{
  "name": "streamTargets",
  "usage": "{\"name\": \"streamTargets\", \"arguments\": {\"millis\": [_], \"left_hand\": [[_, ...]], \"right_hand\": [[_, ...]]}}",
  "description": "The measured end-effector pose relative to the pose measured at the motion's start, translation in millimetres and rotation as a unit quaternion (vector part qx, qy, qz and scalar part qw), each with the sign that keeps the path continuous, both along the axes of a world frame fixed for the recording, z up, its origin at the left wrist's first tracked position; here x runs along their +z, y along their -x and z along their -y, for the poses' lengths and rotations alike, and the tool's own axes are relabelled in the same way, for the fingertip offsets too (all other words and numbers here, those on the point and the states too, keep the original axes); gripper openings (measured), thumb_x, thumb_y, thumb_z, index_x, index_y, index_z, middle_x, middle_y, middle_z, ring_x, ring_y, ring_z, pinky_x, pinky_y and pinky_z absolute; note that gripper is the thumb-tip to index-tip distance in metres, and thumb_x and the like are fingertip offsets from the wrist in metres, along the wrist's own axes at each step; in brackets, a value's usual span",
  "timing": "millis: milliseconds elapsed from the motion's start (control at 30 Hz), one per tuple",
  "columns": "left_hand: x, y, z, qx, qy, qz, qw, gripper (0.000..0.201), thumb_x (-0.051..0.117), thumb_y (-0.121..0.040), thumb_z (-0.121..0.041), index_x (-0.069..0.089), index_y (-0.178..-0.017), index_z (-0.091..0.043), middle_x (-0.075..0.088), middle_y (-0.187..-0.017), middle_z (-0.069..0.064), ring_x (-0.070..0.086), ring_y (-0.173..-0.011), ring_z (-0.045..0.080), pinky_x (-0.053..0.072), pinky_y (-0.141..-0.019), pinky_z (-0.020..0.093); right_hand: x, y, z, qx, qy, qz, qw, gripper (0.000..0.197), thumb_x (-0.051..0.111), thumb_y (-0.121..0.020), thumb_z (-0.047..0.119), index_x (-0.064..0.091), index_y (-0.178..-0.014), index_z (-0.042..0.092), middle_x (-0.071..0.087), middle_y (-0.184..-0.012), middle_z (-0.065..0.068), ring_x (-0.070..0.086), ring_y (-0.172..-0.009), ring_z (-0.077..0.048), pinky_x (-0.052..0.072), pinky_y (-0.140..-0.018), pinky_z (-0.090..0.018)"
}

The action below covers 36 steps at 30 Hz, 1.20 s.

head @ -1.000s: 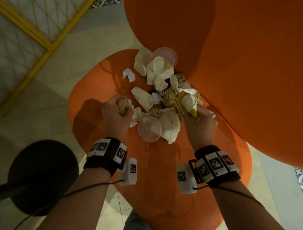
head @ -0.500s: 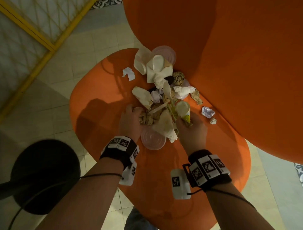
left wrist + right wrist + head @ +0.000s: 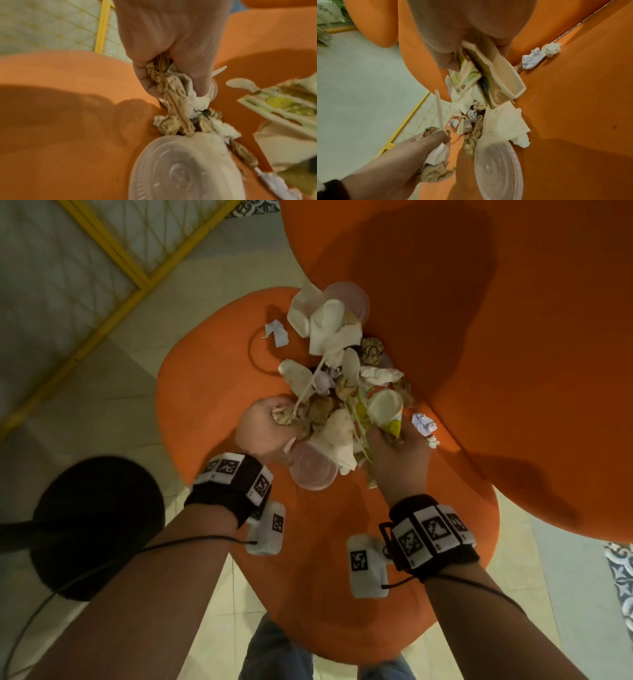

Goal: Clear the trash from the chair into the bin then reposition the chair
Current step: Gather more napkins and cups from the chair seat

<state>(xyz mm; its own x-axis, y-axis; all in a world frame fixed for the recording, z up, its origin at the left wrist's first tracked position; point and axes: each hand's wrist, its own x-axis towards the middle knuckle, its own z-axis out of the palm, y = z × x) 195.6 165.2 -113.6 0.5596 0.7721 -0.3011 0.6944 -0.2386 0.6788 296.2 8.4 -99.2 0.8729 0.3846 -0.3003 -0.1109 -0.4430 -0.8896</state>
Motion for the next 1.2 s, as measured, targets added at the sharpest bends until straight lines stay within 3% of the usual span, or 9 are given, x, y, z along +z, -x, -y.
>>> {"name": "streamTargets", "arguments": {"millis": [300,567,633,733,833,1000,1100,1133,1200], "left_hand": [[30.9,69.8,75.5,0.192,0.013,0.115,0.974,0.023,0.072,-0.073,-0.011,0.067,-0.094,-0.019,0.066,-0.088,-0.005,0.061,-0.083,0.013,0.046,-0.072,0.024],[-15.0,237.1,166.5,0.467,0.140,0.136,0.863,0.020,0.072,-0.073,-0.010,0.065,-0.088,-0.022,0.065,-0.079,-0.005,0.058,-0.072,0.014,0.049,-0.063,0.018],[-20.5,284.7,187.1,0.525,0.168,0.138,0.823,0.019,0.068,-0.076,-0.005,0.065,-0.092,-0.015,0.061,-0.079,-0.003,0.060,-0.058,0.011,0.048,-0.046,0.014],[-30.0,362.8,215.7,0.618,0.198,0.154,0.745,0.018,0.063,-0.080,-0.001,0.064,-0.096,-0.010,0.059,-0.083,0.003,0.060,-0.039,0.006,0.049,-0.034,0.022],[-45.7,449.5,241.6,0.701,0.198,0.175,0.662,0.016,0.062,-0.082,0.000,0.063,-0.095,-0.008,0.058,-0.078,0.005,0.058,-0.035,0.007,0.049,-0.033,0.024],[-77.7,599.1,278.2,0.781,0.253,0.174,0.544,0.005,0.065,-0.080,-0.005,0.061,-0.082,-0.008,0.061,-0.081,0.014,0.064,-0.049,0.019,0.059,-0.048,0.036],[-93.5,677.5,286.0,0.715,0.338,0.117,0.601,0.037,0.065,-0.084,-0.032,0.057,-0.115,-0.014,0.058,-0.126,0.012,0.060,-0.111,0.030,0.049,-0.096,0.040],[-93.6,695.6,290.6,0.695,0.353,0.053,0.624,0.047,0.061,-0.086,-0.039,0.051,-0.126,-0.016,0.055,-0.130,0.010,0.054,-0.119,0.029,0.044,-0.100,0.035],[-102.2,738.3,284.4,0.667,0.375,0.022,0.643,0.049,0.057,-0.090,-0.036,0.046,-0.133,-0.017,0.061,-0.113,0.009,0.059,-0.103,0.027,0.047,-0.081,0.028]], "right_hand": [[20.2,26.1,31.9,0.131,-0.052,-0.019,0.990,0.010,0.065,-0.082,0.014,0.067,-0.076,0.022,0.068,-0.070,0.001,0.065,-0.066,-0.016,0.055,-0.061,-0.035],[1.0,168.5,55.0,0.315,-0.026,-0.064,0.947,0.010,0.065,-0.085,0.005,0.061,-0.079,0.013,0.059,-0.065,0.009,0.053,-0.048,0.010,0.038,-0.044,-0.009],[-4.3,216.3,58.3,0.383,-0.016,-0.050,0.922,0.010,0.064,-0.084,0.004,0.061,-0.086,0.014,0.059,-0.070,0.012,0.056,-0.056,0.014,0.040,-0.049,-0.002],[-22.1,296.8,62.9,0.472,0.044,-0.039,0.880,0.009,0.065,-0.084,0.014,0.065,-0.093,0.017,0.067,-0.080,0.002,0.063,-0.074,-0.008,0.048,-0.061,-0.014],[-39.5,386.4,65.9,0.548,0.065,-0.014,0.834,0.013,0.064,-0.082,0.018,0.067,-0.093,0.012,0.068,-0.084,-0.005,0.061,-0.078,-0.021,0.048,-0.071,-0.031],[-55.8,541.8,66.1,0.642,0.123,-0.044,0.756,0.010,0.065,-0.082,0.019,0.067,-0.089,0.013,0.067,-0.082,-0.004,0.059,-0.077,-0.019,0.044,-0.067,-0.028],[-78.9,623.4,60.0,0.666,0.162,-0.054,0.726,0.013,0.066,-0.083,0.021,0.068,-0.092,0.011,0.066,-0.084,-0.006,0.059,-0.080,-0.021,0.039,-0.066,-0.026],[-88.3,647.1,57.4,0.671,0.180,-0.047,0.718,0.017,0.066,-0.083,0.022,0.069,-0.094,0.008,0.068,-0.087,-0.010,0.061,-0.083,-0.025,0.040,-0.069,-0.028],[-110.2,689.6,51.4,0.671,0.211,-0.027,0.710,0.021,0.064,-0.084,0.023,0.069,-0.097,0.008,0.069,-0.093,-0.013,0.062,-0.089,-0.030,0.042,-0.071,-0.030]]}}
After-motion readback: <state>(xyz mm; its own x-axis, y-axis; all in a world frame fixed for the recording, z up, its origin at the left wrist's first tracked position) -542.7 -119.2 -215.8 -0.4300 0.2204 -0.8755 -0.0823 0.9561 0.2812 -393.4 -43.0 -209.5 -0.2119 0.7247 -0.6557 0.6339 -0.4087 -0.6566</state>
